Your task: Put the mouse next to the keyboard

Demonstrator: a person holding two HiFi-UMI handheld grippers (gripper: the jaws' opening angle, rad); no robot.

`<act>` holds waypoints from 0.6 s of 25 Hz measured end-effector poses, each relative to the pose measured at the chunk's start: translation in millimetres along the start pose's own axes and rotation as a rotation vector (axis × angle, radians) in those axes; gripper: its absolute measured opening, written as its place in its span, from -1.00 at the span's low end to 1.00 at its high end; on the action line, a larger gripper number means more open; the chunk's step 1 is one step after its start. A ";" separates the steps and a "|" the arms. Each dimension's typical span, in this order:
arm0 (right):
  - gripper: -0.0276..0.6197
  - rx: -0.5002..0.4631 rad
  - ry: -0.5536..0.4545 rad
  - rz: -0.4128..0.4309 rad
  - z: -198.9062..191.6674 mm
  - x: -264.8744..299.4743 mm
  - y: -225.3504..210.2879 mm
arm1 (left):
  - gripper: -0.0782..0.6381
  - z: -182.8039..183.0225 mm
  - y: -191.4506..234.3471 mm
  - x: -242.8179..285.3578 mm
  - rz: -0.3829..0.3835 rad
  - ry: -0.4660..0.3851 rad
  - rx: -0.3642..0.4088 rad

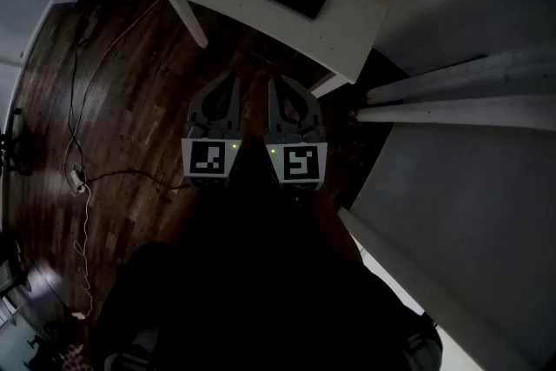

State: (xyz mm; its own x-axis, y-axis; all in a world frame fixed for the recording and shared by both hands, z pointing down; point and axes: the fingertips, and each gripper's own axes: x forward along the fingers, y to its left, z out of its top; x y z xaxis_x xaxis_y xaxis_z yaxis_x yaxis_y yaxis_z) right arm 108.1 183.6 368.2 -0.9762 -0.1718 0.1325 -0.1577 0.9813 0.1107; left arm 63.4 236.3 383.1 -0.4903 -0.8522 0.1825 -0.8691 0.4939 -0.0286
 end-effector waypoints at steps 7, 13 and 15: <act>-0.85 -0.009 0.005 0.063 3.2 35.3 35.0 | -0.77 -6.8 44.8 -3.6 0.047 0.006 -0.012; -0.85 -0.013 -0.011 0.176 8.0 72.9 76.5 | -0.77 -20.0 96.3 -18.8 0.153 0.032 -0.047; -0.85 -0.027 -0.005 0.227 7.5 84.7 96.1 | -0.77 -25.6 116.0 -27.7 0.201 0.039 -0.061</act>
State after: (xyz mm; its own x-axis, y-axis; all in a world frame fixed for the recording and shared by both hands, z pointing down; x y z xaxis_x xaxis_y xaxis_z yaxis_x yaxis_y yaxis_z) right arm 9.1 264.0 382.7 -0.9869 0.0536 0.1525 0.0700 0.9921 0.1045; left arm -22.2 321.7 399.9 -0.6492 -0.7290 0.2172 -0.7481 0.6635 -0.0090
